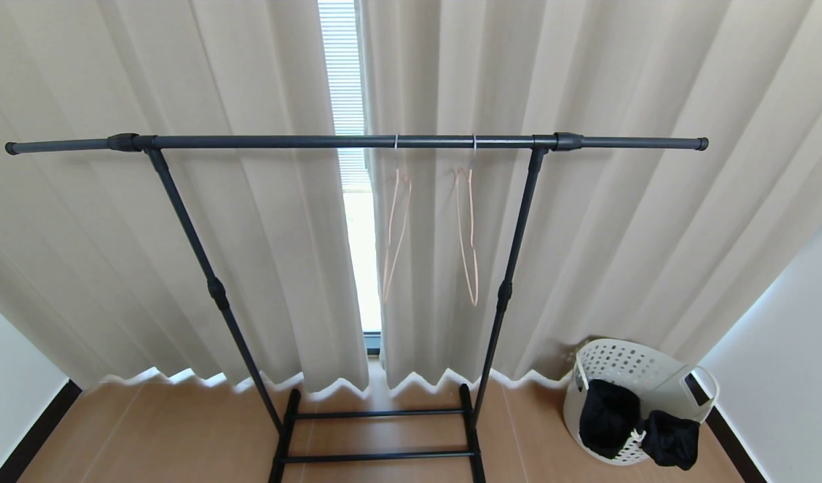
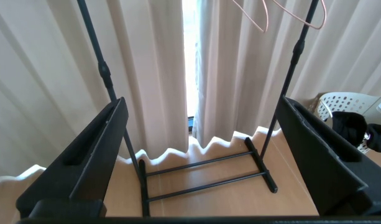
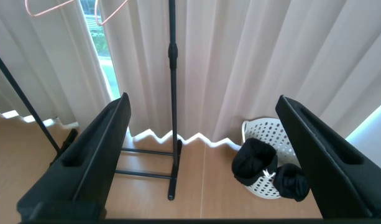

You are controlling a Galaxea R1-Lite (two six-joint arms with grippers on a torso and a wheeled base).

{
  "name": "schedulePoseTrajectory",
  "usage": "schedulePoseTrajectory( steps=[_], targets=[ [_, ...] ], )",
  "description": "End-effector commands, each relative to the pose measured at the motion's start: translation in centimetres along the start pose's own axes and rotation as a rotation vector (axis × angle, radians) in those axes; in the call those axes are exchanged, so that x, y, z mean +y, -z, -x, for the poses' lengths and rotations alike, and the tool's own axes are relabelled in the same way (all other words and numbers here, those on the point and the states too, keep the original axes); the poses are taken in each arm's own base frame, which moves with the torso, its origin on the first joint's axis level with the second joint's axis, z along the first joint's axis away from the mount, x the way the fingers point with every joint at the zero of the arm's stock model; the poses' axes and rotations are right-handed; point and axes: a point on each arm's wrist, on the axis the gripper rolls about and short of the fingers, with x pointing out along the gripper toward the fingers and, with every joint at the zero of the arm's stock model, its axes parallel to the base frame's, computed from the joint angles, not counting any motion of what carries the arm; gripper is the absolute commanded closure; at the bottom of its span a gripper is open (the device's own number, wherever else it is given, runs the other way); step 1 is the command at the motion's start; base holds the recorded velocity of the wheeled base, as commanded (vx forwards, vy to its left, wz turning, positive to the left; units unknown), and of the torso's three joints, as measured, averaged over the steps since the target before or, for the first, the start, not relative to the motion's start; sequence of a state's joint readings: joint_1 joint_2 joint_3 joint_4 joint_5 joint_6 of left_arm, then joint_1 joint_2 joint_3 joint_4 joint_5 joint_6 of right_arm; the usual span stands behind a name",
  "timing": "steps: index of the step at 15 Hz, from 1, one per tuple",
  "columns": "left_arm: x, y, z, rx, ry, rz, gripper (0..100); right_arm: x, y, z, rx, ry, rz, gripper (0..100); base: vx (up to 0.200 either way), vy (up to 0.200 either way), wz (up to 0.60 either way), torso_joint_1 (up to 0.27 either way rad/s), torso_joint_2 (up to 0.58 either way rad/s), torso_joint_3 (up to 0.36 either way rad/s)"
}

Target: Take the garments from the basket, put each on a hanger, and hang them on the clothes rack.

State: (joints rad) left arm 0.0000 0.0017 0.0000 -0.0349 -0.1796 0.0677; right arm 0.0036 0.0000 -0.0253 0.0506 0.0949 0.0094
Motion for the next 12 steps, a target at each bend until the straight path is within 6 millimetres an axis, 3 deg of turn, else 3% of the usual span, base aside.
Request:
schedulePoseTrajectory(
  steps=[1,12],
  targets=[
    [0.00,-0.01,-0.01,0.001,0.000,0.000,0,0.00,0.02,-0.01,0.001,0.000,0.000,0,0.000,0.000,0.00,0.000,0.00,0.000],
    [0.00,-0.01,-0.01,0.001,0.000,0.000,0,0.00,0.02,-0.01,0.001,0.000,0.000,0,0.000,0.000,0.00,-0.016,0.03,0.018]
  ],
)
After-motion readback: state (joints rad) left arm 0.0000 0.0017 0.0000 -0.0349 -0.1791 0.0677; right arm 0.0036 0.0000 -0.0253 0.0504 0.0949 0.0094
